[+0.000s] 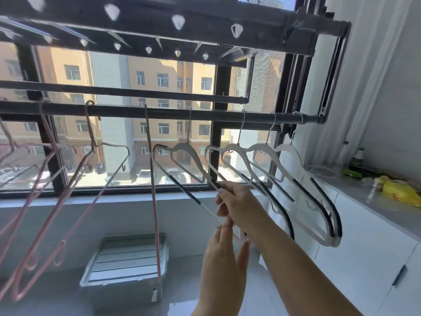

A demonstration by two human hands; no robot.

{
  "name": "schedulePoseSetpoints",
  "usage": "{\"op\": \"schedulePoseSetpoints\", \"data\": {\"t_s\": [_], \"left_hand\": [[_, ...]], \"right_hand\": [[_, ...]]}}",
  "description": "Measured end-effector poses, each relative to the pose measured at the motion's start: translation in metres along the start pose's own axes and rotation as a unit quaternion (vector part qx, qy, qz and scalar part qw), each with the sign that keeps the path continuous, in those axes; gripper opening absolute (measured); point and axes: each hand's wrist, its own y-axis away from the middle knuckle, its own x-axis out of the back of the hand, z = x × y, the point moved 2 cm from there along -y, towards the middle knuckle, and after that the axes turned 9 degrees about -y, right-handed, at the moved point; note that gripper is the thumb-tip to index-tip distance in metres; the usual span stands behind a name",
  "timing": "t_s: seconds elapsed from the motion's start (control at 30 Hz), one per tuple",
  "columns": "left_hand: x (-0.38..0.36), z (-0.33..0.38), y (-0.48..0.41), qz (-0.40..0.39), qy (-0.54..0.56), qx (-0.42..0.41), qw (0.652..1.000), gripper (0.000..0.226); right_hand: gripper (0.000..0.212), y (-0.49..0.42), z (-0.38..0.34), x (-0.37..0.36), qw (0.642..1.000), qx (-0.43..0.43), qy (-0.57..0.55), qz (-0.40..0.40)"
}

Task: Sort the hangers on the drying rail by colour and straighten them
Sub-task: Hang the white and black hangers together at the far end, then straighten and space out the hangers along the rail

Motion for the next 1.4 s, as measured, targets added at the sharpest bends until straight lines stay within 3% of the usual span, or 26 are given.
{"op": "schedulePoseSetpoints", "data": {"t_s": [0.2,0.57,0.73,0.83,0.93,1.03,1.1,1.23,1.3,1.4], "left_hand": [[0.001,-0.002,-0.004,0.034,-0.005,-0.021,0.999,0.042],[0.005,0.005,0.005,-0.014,0.03,-0.011,0.999,0.056],[0.074,0.006,0.0,0.137,-0.013,-0.065,0.988,0.042],[0.116,-0.008,-0.009,0.21,-0.031,-0.036,0.976,0.04],[0.132,-0.028,-0.013,0.207,-0.05,0.031,0.977,0.039],[0.13,-0.043,-0.007,0.145,-0.035,0.087,0.985,0.047],[0.128,-0.051,-0.002,0.107,-0.01,0.111,0.988,0.045],[0.125,-0.061,0.009,0.052,0.017,0.133,0.99,0.043],[0.124,-0.061,0.015,0.03,0.021,0.138,0.99,0.05],[0.121,-0.061,0.022,-0.004,0.037,0.125,0.992,0.067]], "right_hand": [[0.031,-0.002,0.011,0.002,0.998,0.018,-0.021,0.05],[0.028,0.0,0.013,0.006,0.998,0.016,-0.046,0.05],[0.028,0.002,0.009,0.011,0.999,0.01,-0.003,0.041],[0.043,0.008,0.005,0.014,0.965,0.102,0.219,0.106],[0.044,0.02,-0.015,-0.005,0.928,0.255,0.238,0.131],[0.04,0.024,-0.024,-0.036,0.916,0.3,0.258,0.073],[0.042,0.024,-0.026,-0.057,0.931,0.278,0.235,0.029],[0.044,0.014,-0.023,-0.093,0.986,0.095,0.09,-0.104],[0.037,0.01,-0.023,-0.106,0.988,0.024,-0.028,-0.15],[0.027,0.008,-0.02,-0.113,0.98,-0.009,-0.15,-0.128]]}}
